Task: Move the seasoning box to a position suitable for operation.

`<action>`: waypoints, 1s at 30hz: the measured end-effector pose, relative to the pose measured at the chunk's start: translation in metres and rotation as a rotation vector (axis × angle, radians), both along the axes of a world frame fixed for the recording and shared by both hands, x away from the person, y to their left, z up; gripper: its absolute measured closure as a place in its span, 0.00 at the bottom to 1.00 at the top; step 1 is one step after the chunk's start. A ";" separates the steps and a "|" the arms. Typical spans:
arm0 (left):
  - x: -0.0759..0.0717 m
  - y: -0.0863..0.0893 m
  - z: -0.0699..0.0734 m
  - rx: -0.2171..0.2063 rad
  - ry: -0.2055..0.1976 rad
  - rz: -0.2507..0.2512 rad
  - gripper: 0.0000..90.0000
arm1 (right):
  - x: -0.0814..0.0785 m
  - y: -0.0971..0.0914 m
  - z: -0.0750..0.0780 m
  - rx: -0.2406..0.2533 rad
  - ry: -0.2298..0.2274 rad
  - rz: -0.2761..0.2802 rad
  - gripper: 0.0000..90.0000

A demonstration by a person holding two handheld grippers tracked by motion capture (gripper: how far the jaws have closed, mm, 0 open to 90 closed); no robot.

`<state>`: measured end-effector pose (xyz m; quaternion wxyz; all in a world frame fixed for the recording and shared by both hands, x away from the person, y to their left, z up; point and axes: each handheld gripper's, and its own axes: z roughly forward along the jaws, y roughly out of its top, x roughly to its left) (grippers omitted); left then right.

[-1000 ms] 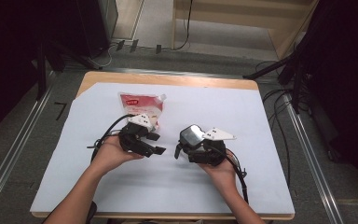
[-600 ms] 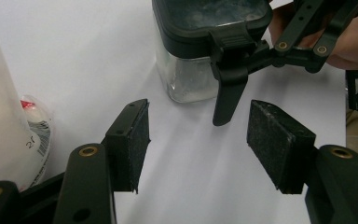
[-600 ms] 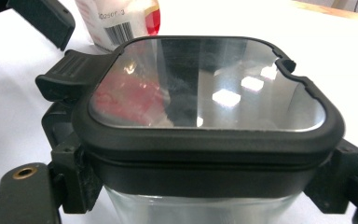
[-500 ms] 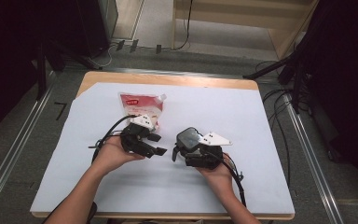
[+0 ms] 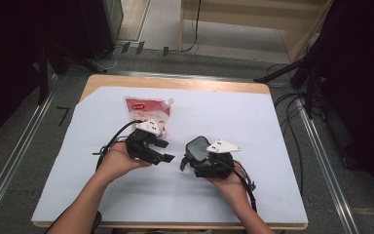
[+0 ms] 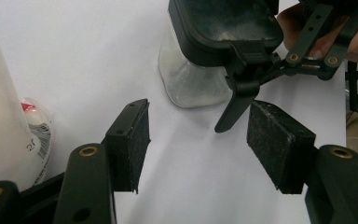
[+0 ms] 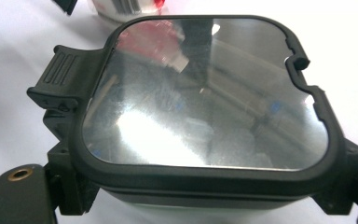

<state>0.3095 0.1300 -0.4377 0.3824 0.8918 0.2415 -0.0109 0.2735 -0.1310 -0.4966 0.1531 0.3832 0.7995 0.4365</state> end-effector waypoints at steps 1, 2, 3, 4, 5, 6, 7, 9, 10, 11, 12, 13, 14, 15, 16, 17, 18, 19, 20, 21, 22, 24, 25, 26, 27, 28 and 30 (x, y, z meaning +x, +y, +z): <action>0.000 0.000 0.000 0.002 -0.002 0.002 0.45 | -0.001 0.000 0.001 -0.010 -0.002 0.001 0.15; 0.000 0.000 0.000 0.005 -0.001 0.001 0.45 | -0.002 0.000 0.002 -0.005 0.008 -0.001 0.15; 0.000 0.000 0.000 0.005 -0.001 0.001 0.45 | -0.002 -0.002 0.003 -0.001 0.011 0.001 0.15; 0.000 0.000 0.000 0.007 -0.001 0.002 0.45 | -0.002 -0.002 0.003 -0.001 0.011 0.001 0.15; 0.000 0.000 0.000 0.004 -0.001 0.004 0.45 | -0.003 -0.003 0.003 0.001 0.015 0.002 0.15; 0.001 0.001 0.000 0.001 -0.002 0.007 0.45 | -0.004 -0.006 0.004 0.013 0.032 0.007 0.15; 0.001 0.001 0.000 0.001 -0.002 0.007 0.45 | -0.004 -0.006 0.004 0.013 0.032 0.007 0.15; 0.001 0.002 0.000 0.004 -0.003 0.009 0.45 | -0.006 -0.009 0.005 0.032 0.050 0.006 0.15; 0.001 0.002 0.000 -0.001 0.000 0.009 0.45 | -0.006 -0.010 0.006 0.035 0.054 0.009 0.15; 0.001 0.002 -0.001 -0.008 0.002 0.005 0.45 | -0.007 -0.013 0.006 0.041 0.065 0.010 0.15; 0.001 0.002 -0.001 -0.010 0.002 0.004 0.45 | -0.009 -0.015 0.007 0.051 0.076 0.012 0.15; 0.001 0.002 -0.001 -0.008 0.004 0.001 0.46 | -0.010 -0.017 0.008 0.059 0.078 0.014 0.15; 0.001 0.002 -0.001 -0.010 0.007 -0.001 0.47 | -0.011 -0.020 0.010 0.065 0.082 0.024 0.15; 0.001 0.002 -0.001 -0.013 0.009 -0.002 0.48 | -0.012 -0.022 0.011 0.070 0.087 0.026 0.15; 0.002 0.002 -0.001 -0.016 0.011 -0.005 0.48 | -0.014 -0.024 0.013 0.074 0.090 0.033 0.15; 0.002 0.002 -0.001 -0.018 0.020 -0.008 0.49 | -0.015 -0.028 0.015 0.075 0.102 0.046 0.15; 0.003 0.002 -0.002 -0.018 0.028 -0.012 0.50 | -0.016 -0.030 0.016 0.078 0.103 0.050 0.15; 0.003 0.002 -0.002 -0.017 0.034 -0.013 0.50 | -0.018 -0.032 0.017 0.073 0.113 0.055 0.16; 0.003 0.001 -0.003 -0.021 0.050 0.002 0.50 | -0.021 -0.038 0.018 0.061 0.121 0.063 0.20; 0.003 0.001 -0.003 -0.021 0.050 0.002 0.50 | -0.021 -0.038 0.018 0.061 0.121 0.063 0.20; 0.005 0.001 -0.003 -0.033 0.078 0.021 0.51 | -0.024 -0.041 0.019 0.067 0.131 0.080 0.24; 0.006 0.000 -0.002 -0.030 0.077 0.038 0.52 | -0.025 -0.044 0.019 0.066 0.134 0.085 0.26; 0.007 0.001 -0.002 -0.032 0.078 0.039 0.57 | -0.026 -0.046 0.020 0.069 0.138 0.090 0.31; 0.007 0.000 -0.002 -0.039 0.074 0.043 0.60 | -0.027 -0.050 0.022 0.068 0.132 0.099 0.36; 0.007 0.000 -0.001 -0.049 0.073 0.043 0.60 | -0.027 -0.050 0.022 0.068 0.132 0.099 0.36; 0.007 0.000 0.000 -0.049 0.065 0.043 0.63 | -0.027 -0.052 0.024 0.061 0.124 0.096 0.40; 0.007 -0.002 0.001 -0.051 0.049 0.041 0.71 | -0.024 -0.060 0.029 0.055 0.091 0.074 0.48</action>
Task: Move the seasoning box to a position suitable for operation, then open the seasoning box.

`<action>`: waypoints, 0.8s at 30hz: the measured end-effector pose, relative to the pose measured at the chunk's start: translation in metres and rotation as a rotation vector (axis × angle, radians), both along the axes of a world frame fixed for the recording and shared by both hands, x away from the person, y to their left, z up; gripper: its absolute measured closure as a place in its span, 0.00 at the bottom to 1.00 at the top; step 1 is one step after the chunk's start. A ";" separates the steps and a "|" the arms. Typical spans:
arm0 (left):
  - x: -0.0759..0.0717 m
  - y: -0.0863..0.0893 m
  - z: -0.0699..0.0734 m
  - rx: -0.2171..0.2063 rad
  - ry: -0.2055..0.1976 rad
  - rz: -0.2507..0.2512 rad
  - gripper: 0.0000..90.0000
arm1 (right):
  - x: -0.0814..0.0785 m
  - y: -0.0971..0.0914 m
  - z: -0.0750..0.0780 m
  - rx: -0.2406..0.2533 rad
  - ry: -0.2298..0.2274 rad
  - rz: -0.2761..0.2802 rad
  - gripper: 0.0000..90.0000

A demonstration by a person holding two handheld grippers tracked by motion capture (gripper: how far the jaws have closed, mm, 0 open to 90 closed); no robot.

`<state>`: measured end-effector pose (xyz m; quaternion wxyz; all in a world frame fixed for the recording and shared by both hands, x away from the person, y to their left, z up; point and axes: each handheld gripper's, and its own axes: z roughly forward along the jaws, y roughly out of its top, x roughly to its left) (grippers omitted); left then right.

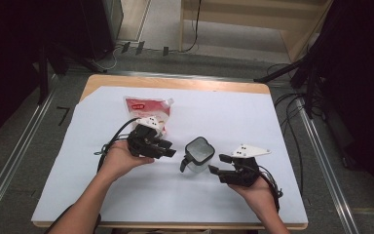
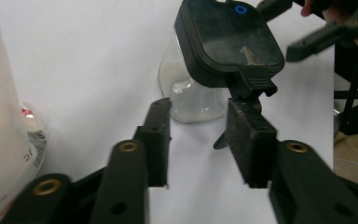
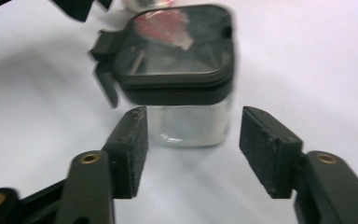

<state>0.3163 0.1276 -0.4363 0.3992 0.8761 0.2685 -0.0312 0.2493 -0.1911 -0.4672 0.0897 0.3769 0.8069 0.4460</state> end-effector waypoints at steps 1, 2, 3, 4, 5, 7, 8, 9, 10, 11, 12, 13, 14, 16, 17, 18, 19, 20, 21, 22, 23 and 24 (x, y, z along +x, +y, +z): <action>0.000 0.000 0.000 0.000 0.000 0.000 0.73 | 0.000 0.000 0.000 0.000 0.000 0.000 0.48; 0.000 -0.001 0.000 0.008 -0.002 -0.001 0.78 | 0.003 -0.005 0.002 0.012 0.011 -0.005 0.59; 0.000 -0.002 0.000 0.018 -0.004 -0.006 0.78 | 0.003 -0.005 0.002 0.012 0.011 -0.005 0.59; -0.001 -0.004 0.000 0.028 -0.001 -0.017 0.82 | 0.005 -0.008 0.002 0.024 0.021 -0.009 0.60; 0.000 -0.004 0.000 0.034 0.000 -0.022 0.88 | 0.006 -0.010 0.002 0.040 0.036 -0.008 0.66; 0.000 -0.006 -0.001 0.033 0.006 -0.044 0.95 | 0.006 -0.011 0.003 0.036 0.029 -0.012 0.72; -0.001 -0.008 -0.001 0.034 0.000 -0.052 0.96 | 0.006 -0.011 0.003 0.028 0.026 -0.010 0.75; -0.001 -0.009 -0.001 0.028 0.000 -0.056 1.00 | 0.006 -0.011 0.003 0.022 0.024 -0.005 0.77; -0.001 -0.011 -0.002 0.029 -0.001 -0.065 1.00 | 0.007 -0.010 0.003 0.036 0.030 0.004 0.82; 0.000 -0.012 -0.003 0.016 0.008 -0.076 1.00 | 0.007 -0.010 0.003 0.036 0.030 0.004 0.82; 0.000 -0.013 -0.003 0.013 0.011 -0.080 1.00 | 0.007 -0.010 0.003 0.041 0.027 0.003 0.85; -0.001 -0.014 -0.003 0.018 0.009 -0.071 1.00 | 0.007 -0.009 0.003 0.041 0.025 0.003 0.88; 0.000 -0.015 -0.003 0.015 0.020 -0.059 1.00 | 0.008 -0.009 0.003 0.045 0.030 0.006 0.90; 0.001 -0.016 -0.005 0.006 0.046 -0.044 1.00 | 0.007 -0.007 0.003 0.044 0.030 0.008 0.99; 0.001 -0.017 -0.005 0.007 0.045 -0.046 1.00 | 0.007 -0.007 0.003 0.044 0.030 0.008 0.99; 0.001 -0.019 -0.006 0.010 0.045 -0.046 1.00 | 0.007 -0.007 0.003 0.043 0.034 0.010 1.00; 0.001 -0.020 -0.007 0.009 0.046 -0.051 1.00 | 0.008 -0.006 0.003 0.043 0.035 0.019 1.00; 0.000 -0.021 -0.007 0.013 0.038 -0.054 1.00 | 0.008 -0.005 0.004 0.043 0.044 0.016 1.00; 0.000 -0.021 -0.007 0.024 0.035 -0.056 1.00 | 0.010 -0.004 0.004 0.039 0.050 0.016 1.00; -0.001 -0.022 -0.008 0.025 0.025 -0.060 1.00 | 0.010 -0.004 0.004 0.034 0.055 0.012 1.00; -0.002 -0.023 -0.008 0.023 0.022 -0.061 1.00 | 0.011 -0.004 0.005 0.030 0.050 0.015 1.00; -0.002 -0.024 -0.009 0.023 0.022 -0.069 1.00 | 0.012 -0.004 0.005 0.030 0.049 0.016 1.00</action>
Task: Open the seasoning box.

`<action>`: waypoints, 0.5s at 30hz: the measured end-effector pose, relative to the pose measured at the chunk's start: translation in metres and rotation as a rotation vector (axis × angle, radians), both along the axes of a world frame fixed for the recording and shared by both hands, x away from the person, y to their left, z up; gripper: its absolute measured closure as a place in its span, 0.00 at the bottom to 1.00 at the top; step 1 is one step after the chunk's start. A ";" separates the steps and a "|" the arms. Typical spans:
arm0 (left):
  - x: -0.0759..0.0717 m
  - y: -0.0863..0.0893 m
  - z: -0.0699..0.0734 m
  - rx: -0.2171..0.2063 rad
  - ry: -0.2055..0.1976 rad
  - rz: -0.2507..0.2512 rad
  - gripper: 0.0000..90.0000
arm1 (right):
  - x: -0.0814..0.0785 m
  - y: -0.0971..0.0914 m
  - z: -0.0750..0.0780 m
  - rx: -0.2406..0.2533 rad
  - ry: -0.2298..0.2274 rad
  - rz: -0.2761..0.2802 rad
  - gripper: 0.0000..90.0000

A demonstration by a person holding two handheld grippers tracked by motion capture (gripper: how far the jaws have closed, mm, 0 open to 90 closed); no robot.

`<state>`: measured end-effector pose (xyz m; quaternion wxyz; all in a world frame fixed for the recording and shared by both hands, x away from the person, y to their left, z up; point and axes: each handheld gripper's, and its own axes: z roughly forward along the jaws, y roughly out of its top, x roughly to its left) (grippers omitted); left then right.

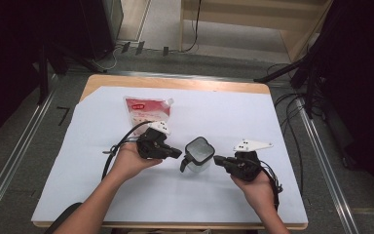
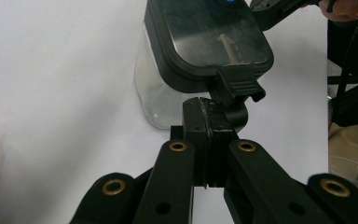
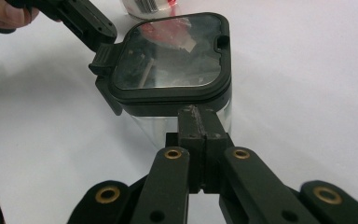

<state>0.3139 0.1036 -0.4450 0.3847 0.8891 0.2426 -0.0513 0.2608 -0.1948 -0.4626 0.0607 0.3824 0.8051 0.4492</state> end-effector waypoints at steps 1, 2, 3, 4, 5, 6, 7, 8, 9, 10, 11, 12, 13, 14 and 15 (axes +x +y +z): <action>-0.001 -0.002 0.000 0.007 -0.001 0.004 1.00 | 0.000 0.000 0.000 0.003 -0.001 0.004 1.00; -0.001 -0.004 -0.001 0.010 0.009 0.006 1.00 | 0.000 0.000 0.000 0.001 -0.001 0.002 1.00; -0.001 -0.005 -0.002 0.012 0.016 0.006 1.00 | 0.001 0.001 0.000 0.000 0.000 0.001 1.00; -0.003 -0.007 -0.003 0.019 0.016 0.006 1.00 | 0.001 0.001 0.000 0.002 -0.004 0.002 1.00; -0.004 -0.009 -0.004 0.025 0.009 0.001 1.00 | 0.001 0.001 0.000 0.002 -0.004 0.002 1.00; -0.005 -0.010 -0.004 0.041 -0.002 -0.001 1.00 | 0.002 0.000 0.000 0.005 0.000 -0.002 1.00; -0.006 -0.011 -0.003 0.045 -0.003 -0.001 1.00 | 0.002 0.000 0.000 0.005 0.000 -0.002 1.00; -0.006 -0.010 -0.003 0.044 -0.003 0.003 1.00 | 0.003 0.000 -0.001 0.003 0.003 -0.003 1.00; -0.005 -0.010 -0.003 0.041 -0.001 0.001 1.00 | 0.004 0.000 -0.002 0.007 0.005 -0.002 1.00; -0.005 -0.010 -0.003 0.044 -0.002 0.002 1.00 | 0.005 0.000 -0.002 0.003 0.009 -0.001 1.00; -0.006 -0.010 -0.003 0.041 -0.004 0.002 1.00 | 0.005 0.001 -0.003 0.005 0.010 -0.003 1.00; -0.006 -0.011 -0.003 0.041 -0.005 0.003 1.00 | 0.006 0.001 -0.003 0.011 0.009 -0.006 1.00; -0.007 -0.011 -0.002 0.047 -0.008 0.003 1.00 | 0.006 0.001 -0.003 0.011 0.009 -0.006 1.00; -0.007 -0.011 -0.003 0.046 -0.008 0.001 1.00 | 0.007 0.001 -0.002 0.008 0.007 -0.010 1.00; -0.008 -0.012 -0.002 0.046 -0.008 0.003 1.00 | 0.007 0.001 -0.002 0.008 0.007 -0.010 1.00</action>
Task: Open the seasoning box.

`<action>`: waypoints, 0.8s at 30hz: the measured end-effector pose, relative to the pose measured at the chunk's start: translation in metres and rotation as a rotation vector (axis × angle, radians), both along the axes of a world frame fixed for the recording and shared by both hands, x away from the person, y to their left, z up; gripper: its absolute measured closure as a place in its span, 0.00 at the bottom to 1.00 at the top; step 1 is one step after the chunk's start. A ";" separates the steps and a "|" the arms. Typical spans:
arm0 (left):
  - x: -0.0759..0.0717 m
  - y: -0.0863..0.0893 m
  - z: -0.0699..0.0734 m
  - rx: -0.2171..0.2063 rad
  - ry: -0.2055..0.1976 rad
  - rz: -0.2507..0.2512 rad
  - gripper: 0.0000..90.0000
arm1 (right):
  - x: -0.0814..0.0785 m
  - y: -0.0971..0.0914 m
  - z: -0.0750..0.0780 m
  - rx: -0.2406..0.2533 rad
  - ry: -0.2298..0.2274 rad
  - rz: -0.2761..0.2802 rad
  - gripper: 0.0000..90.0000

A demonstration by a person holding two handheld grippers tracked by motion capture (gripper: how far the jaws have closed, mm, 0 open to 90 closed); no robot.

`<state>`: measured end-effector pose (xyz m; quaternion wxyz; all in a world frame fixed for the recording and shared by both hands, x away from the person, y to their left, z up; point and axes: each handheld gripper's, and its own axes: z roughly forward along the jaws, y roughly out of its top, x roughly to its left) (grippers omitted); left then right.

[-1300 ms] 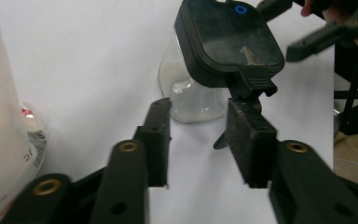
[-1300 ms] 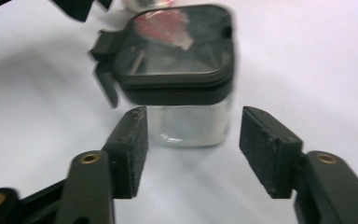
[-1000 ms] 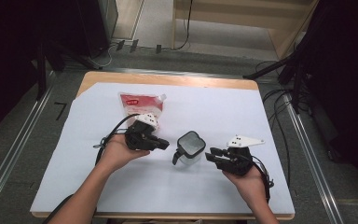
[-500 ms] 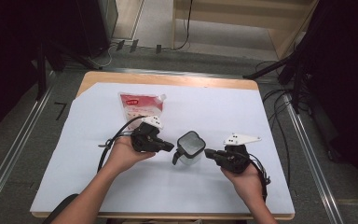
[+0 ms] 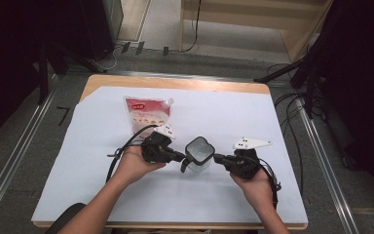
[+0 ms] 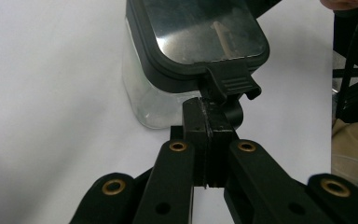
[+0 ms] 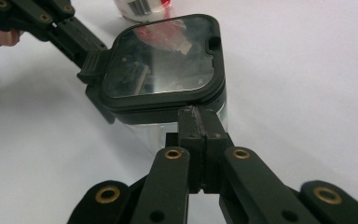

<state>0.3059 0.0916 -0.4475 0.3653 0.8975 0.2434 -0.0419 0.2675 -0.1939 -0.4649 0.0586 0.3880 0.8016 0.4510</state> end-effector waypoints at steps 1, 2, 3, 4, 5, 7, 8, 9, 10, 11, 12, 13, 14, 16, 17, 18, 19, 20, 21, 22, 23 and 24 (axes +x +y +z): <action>0.000 0.000 0.000 0.004 -0.003 -0.003 1.00 | 0.001 0.000 0.000 0.000 0.002 -0.008 1.00; -0.001 -0.001 0.000 -0.001 -0.001 -0.005 1.00 | 0.002 0.000 0.000 0.005 0.000 -0.010 1.00; -0.001 -0.001 -0.001 -0.006 -0.002 -0.002 1.00 | 0.003 0.000 -0.001 0.005 0.001 -0.016 1.00; -0.002 -0.002 0.000 -0.009 -0.003 0.000 1.00 | 0.003 0.000 -0.001 0.005 0.001 -0.016 1.00; -0.002 -0.002 0.000 -0.008 0.000 -0.005 1.00 | 0.004 0.000 -0.001 0.010 0.001 -0.020 1.00; -0.002 -0.003 -0.001 -0.010 -0.001 -0.013 1.00 | 0.006 0.001 -0.002 0.015 0.001 -0.025 1.00; -0.003 -0.004 -0.002 -0.010 0.009 -0.008 1.00 | 0.007 0.002 -0.003 0.029 0.004 -0.029 1.00; -0.003 -0.005 -0.002 -0.012 0.019 -0.004 1.00 | 0.007 0.002 -0.003 0.029 0.004 -0.029 1.00; -0.004 -0.006 -0.003 -0.029 0.019 -0.001 1.00 | 0.008 0.003 -0.004 0.031 -0.001 -0.028 1.00; -0.005 -0.007 -0.003 -0.024 0.016 -0.006 1.00 | 0.008 0.003 -0.004 0.031 -0.005 -0.028 1.00; -0.005 -0.007 -0.003 -0.022 0.015 -0.005 1.00 | 0.008 0.004 -0.004 0.031 -0.007 -0.035 1.00; -0.006 -0.008 -0.003 -0.021 0.013 -0.006 1.00 | 0.009 0.005 -0.004 0.029 -0.006 -0.039 1.00; -0.006 -0.008 -0.003 -0.023 0.013 -0.006 1.00 | 0.010 0.005 -0.004 0.030 -0.008 -0.042 1.00; -0.007 -0.010 -0.003 -0.021 0.005 -0.009 1.00 | 0.012 0.005 -0.005 0.039 -0.006 -0.046 1.00; -0.008 -0.011 -0.003 -0.023 0.004 -0.003 1.00 | 0.013 0.005 -0.005 0.041 -0.010 -0.049 1.00; -0.008 -0.012 -0.003 -0.017 0.005 -0.007 1.00 | 0.014 0.006 -0.005 0.039 -0.008 -0.052 1.00; -0.009 -0.013 -0.003 -0.018 0.008 -0.006 1.00 | 0.014 0.006 -0.005 0.037 -0.009 -0.053 1.00; -0.010 -0.014 -0.003 -0.017 0.005 -0.007 1.00 | 0.015 0.006 -0.006 0.038 -0.014 -0.056 1.00; -0.010 -0.015 -0.003 -0.009 0.002 -0.014 1.00 | 0.016 0.007 -0.006 0.035 -0.012 -0.060 1.00; -0.011 -0.017 -0.004 -0.018 -0.004 -0.012 1.00 | 0.016 0.008 -0.006 0.034 -0.012 -0.059 1.00; -0.011 -0.017 -0.004 -0.009 -0.013 -0.022 1.00 | 0.017 0.009 -0.006 0.034 -0.015 -0.063 1.00; -0.011 -0.018 -0.004 -0.009 -0.016 -0.022 1.00 | 0.018 0.010 -0.006 0.032 -0.016 -0.066 1.00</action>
